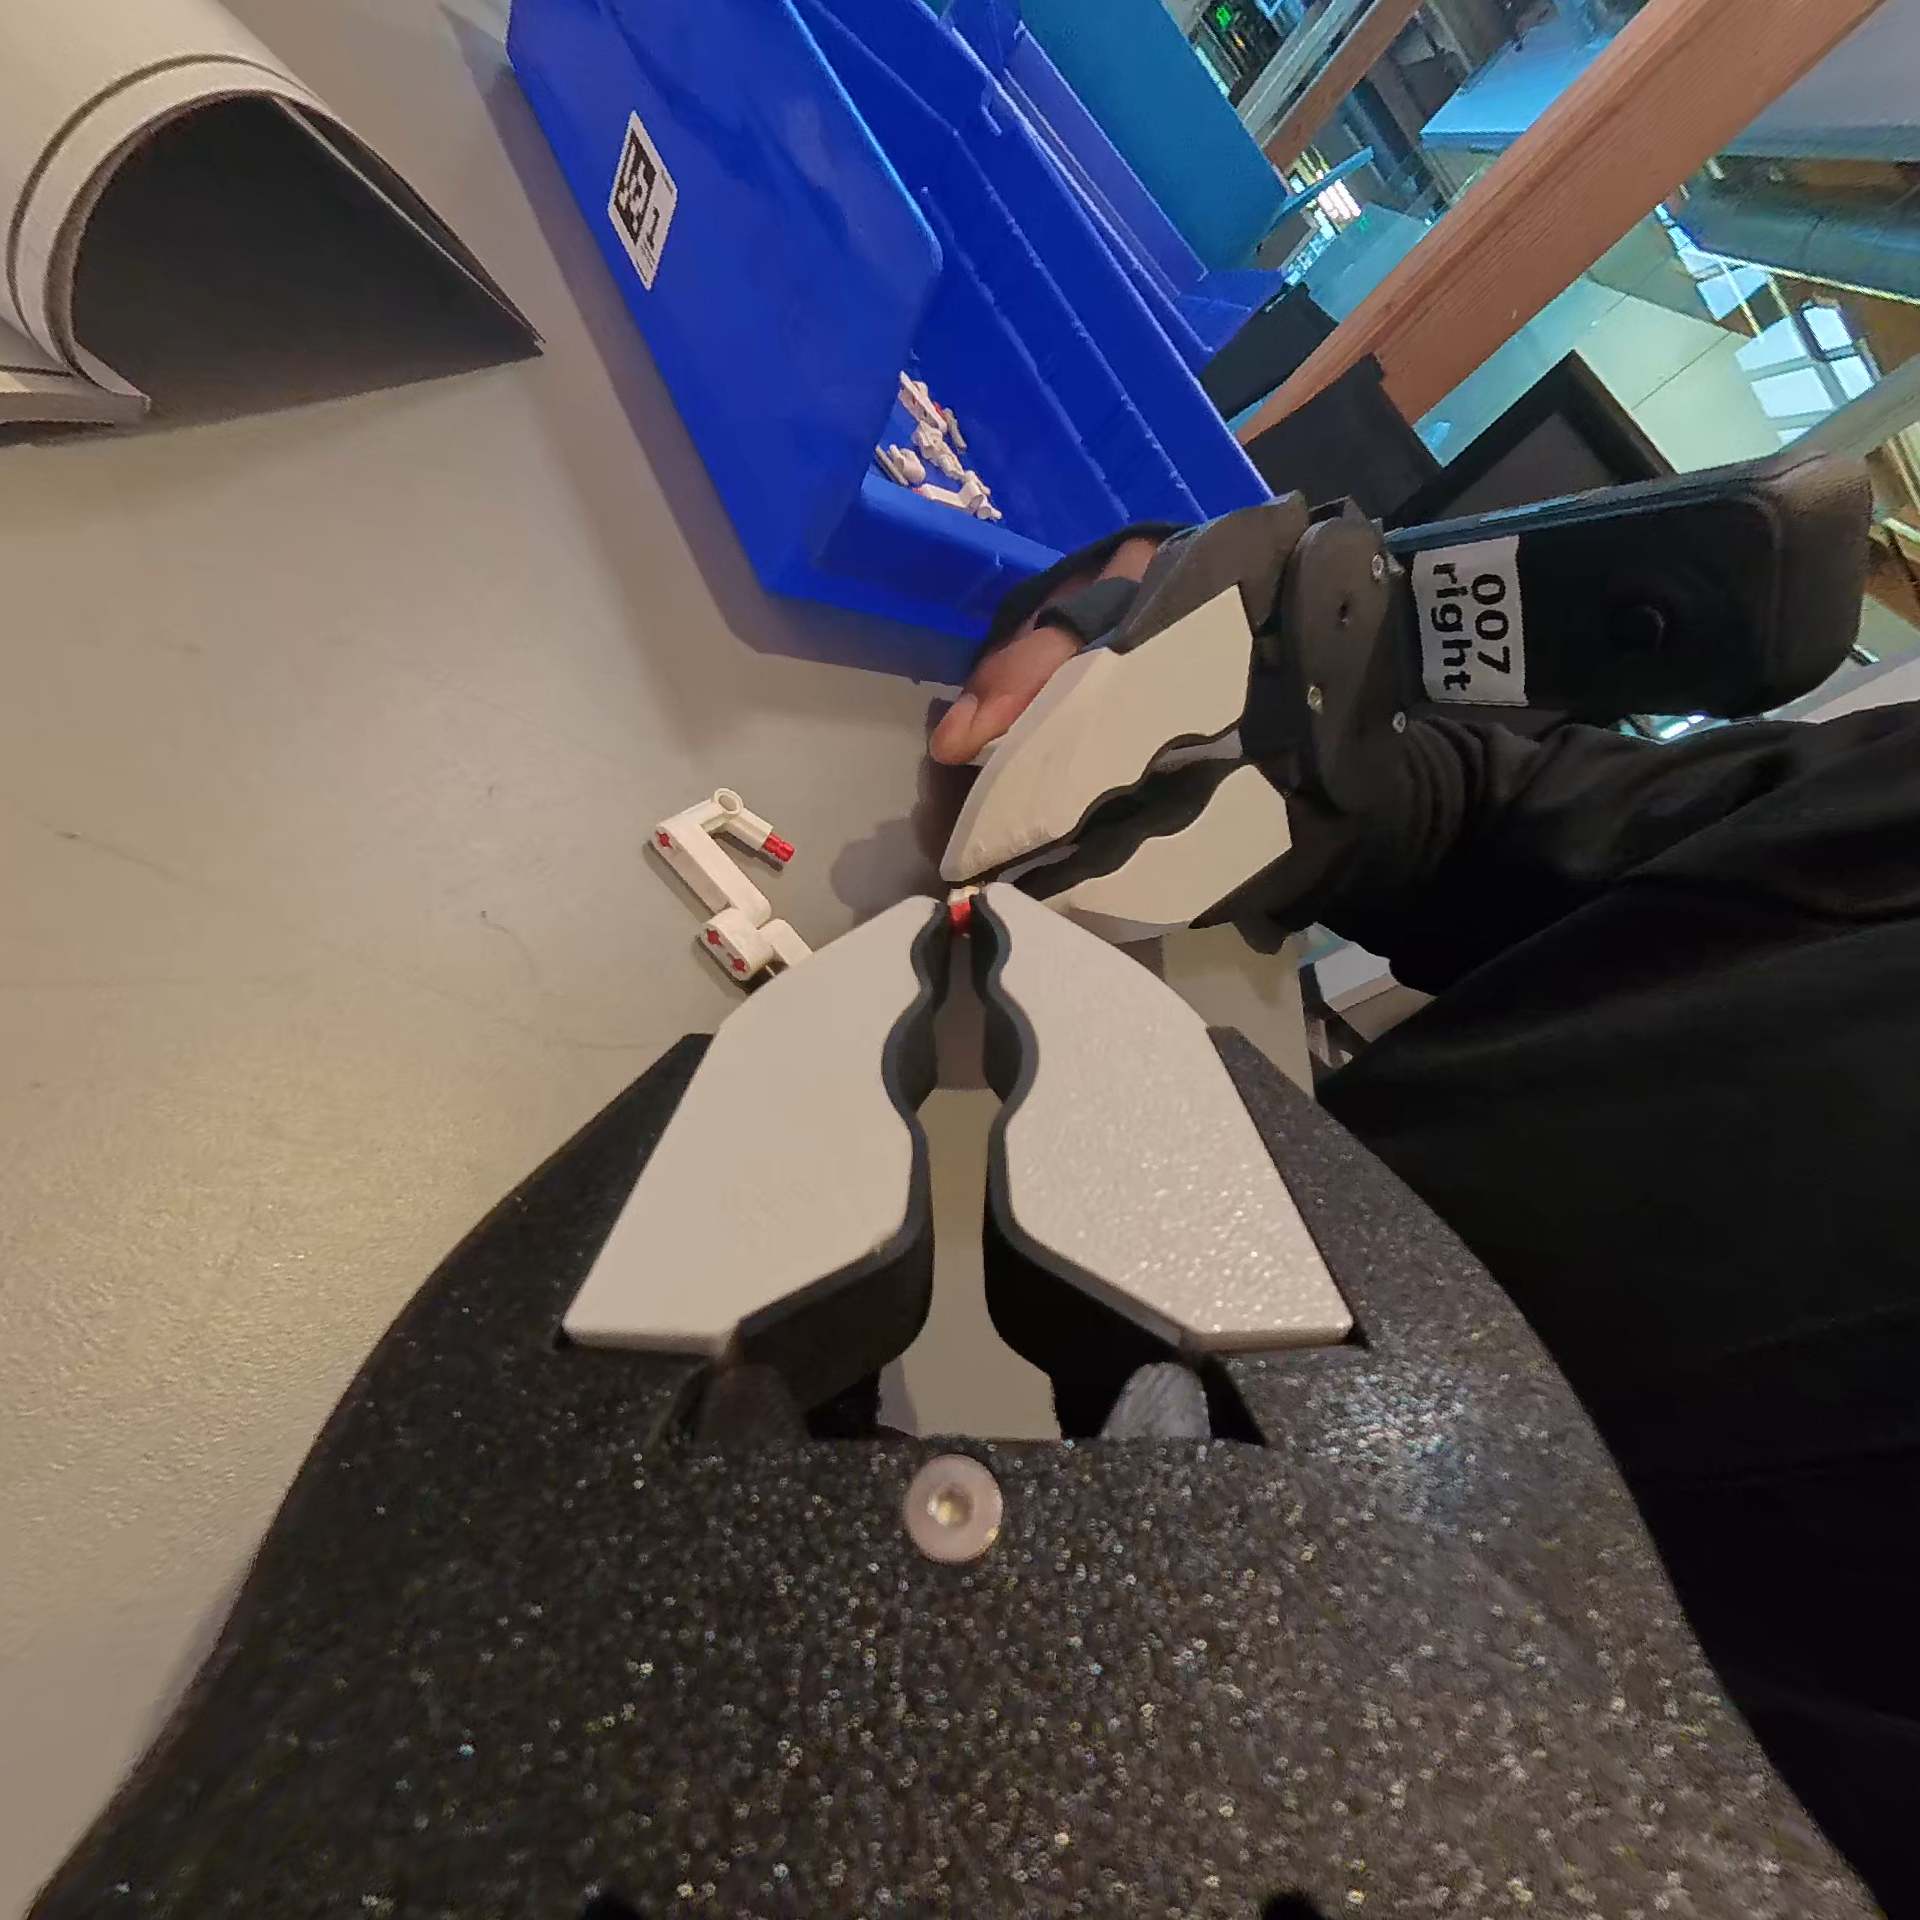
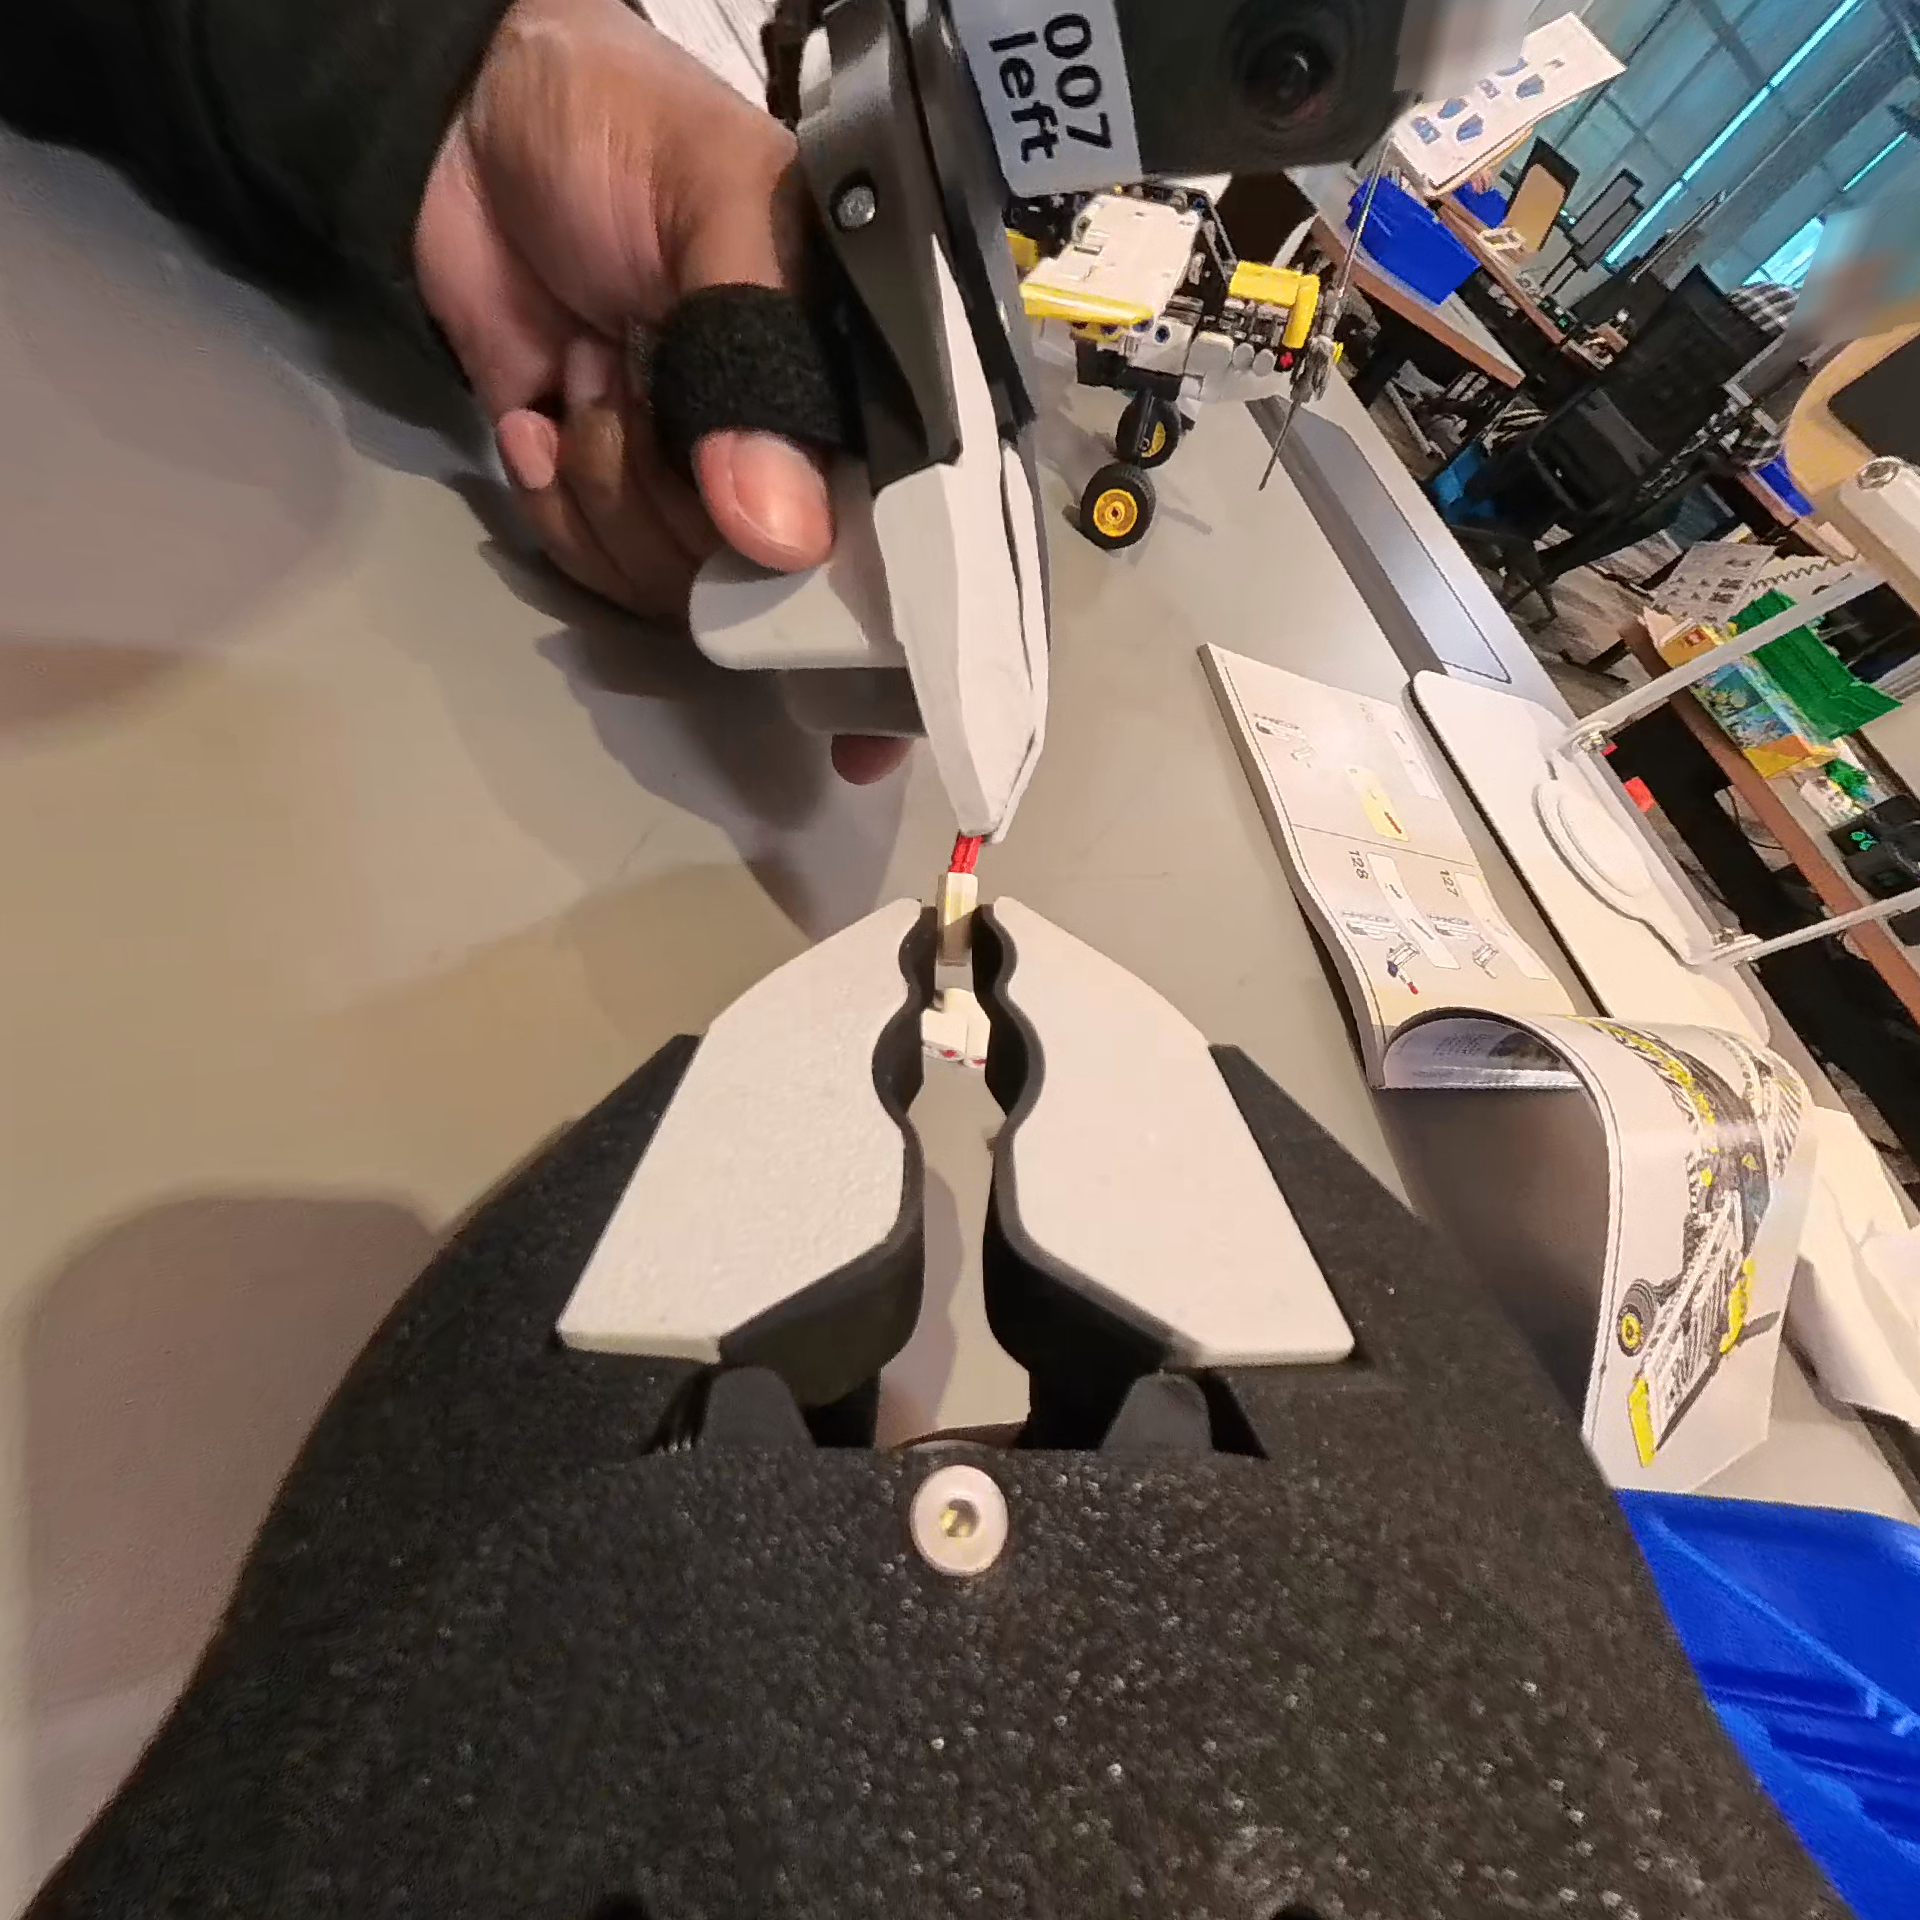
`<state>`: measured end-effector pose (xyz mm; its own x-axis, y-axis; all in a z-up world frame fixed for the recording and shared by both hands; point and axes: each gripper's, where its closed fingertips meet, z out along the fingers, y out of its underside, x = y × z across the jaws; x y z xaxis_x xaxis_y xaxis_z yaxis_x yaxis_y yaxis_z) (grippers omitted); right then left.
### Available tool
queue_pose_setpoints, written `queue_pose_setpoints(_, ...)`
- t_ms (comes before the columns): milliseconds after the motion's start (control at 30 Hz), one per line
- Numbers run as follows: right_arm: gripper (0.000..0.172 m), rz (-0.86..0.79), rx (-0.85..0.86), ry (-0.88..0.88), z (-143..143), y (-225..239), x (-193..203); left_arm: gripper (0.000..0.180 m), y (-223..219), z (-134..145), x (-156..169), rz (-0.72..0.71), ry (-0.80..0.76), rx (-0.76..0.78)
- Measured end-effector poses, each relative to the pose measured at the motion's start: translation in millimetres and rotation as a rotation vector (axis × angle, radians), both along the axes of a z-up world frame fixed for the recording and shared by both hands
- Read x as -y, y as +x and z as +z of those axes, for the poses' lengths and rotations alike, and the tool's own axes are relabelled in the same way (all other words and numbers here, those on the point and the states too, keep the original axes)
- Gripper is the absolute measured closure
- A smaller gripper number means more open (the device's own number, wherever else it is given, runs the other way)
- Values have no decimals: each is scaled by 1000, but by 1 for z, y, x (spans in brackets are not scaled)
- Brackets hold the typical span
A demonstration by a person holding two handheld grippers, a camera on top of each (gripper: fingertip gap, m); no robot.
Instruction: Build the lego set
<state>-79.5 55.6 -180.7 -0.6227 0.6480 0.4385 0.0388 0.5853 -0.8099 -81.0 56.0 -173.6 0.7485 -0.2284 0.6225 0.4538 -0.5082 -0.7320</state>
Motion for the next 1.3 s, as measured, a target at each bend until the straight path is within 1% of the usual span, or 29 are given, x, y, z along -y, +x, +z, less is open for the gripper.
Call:
queue_pose_setpoints(100, 166, -34, 10, -27, 1, -2, -1, 177, -2, 1, -1, 28, 14, -19)
queue_pose_setpoints(400, 166, -101, 47, -227, 14, -7, -3, 177, -8, 15, -5, 96, 105, 31)
queue_pose_setpoints(600, 166, -154, 59, -315, 19, -10, -4, 177, -12, 21, -7, 167, 153, 32)
queue_pose_setpoints(800, 166, -217, 55, -397, 26, -15, -6, 177, -16, 27, -9, 240, 191, 88)
queue_pose_setpoints(867, 166, -204, 49, -406, 28, -14, -5, 177, -16, 29, -8, 228, 194, 113)
queue_pose_setpoints(967, 166, -152, 41, -387, 29, -10, -3, 177, -12, 28, -7, 163, 169, 172)
queue_pose_setpoints(1033, 166, -139, 36, -367, 28, -8, -3, 177, -10, 28, -7, 149, 165, 175)
queue_pose_setpoints(1133, 167, -146, 32, -364, 29, -8, -3, 177, -10, 27, -7, 154, 166, 163)
queue_pose_setpoints(1300, 167, -167, 54, -420, 30, -11, -3, 177, -13, 29, -9, 212, 196, 109)
